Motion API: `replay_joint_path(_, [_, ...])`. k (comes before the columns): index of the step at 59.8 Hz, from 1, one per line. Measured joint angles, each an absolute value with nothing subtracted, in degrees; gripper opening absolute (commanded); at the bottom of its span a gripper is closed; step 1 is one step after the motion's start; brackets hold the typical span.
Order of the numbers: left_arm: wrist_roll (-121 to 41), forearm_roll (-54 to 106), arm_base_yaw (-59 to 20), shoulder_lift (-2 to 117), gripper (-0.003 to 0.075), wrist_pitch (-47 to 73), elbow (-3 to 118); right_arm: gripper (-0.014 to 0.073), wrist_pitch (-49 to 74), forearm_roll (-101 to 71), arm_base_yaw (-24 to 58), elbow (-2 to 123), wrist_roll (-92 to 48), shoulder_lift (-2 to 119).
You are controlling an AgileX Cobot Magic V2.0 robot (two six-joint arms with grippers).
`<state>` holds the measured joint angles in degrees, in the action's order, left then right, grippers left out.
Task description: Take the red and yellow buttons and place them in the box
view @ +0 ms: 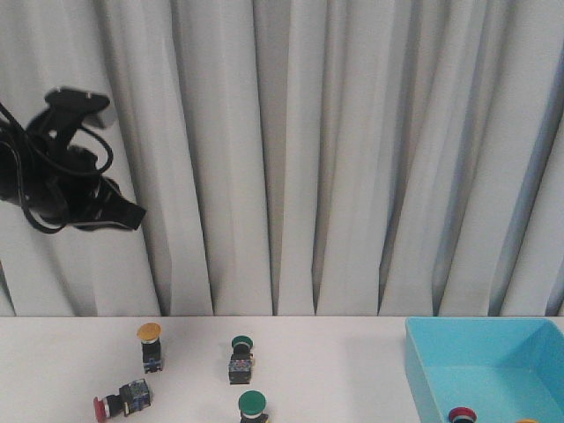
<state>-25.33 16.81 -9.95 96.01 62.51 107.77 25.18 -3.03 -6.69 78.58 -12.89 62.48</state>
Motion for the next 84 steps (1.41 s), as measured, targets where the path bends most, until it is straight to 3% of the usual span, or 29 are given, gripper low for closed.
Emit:
replay_joint_path(12, [-14.9, 2.0, -16.4, 80.8, 0.0004, 44.2, 93.6, -0.0008, 25.2, -3.0, -6.7, 78.6, -12.9, 62.5])
replay_joint_path(28, [-1.9, -9.4, -15.8, 53.0, 0.0004, 10.1, 48.0, -0.0008, 25.2, -3.0, -6.7, 78.6, -12.9, 62.5])
replay_joint_path(43, [7.0, -9.9, -8.0, 30.4, 0.0004, 3.0, 16.9, -0.0008, 25.2, -3.0, -6.7, 78.6, -12.9, 62.5])
replay_joint_path(64, [11.2, -13.3, 4.7, 6.1, 0.0004, -6.7, -1.2, -0.0008, 25.2, -3.0, -6.7, 78.6, -12.9, 62.5])
replay_joint_path(84, [11.1, -14.1, 4.3, -0.7, 0.0004, -0.8, -1.5, -0.0008, 25.2, -3.1, -6.7, 78.6, -12.9, 62.4])
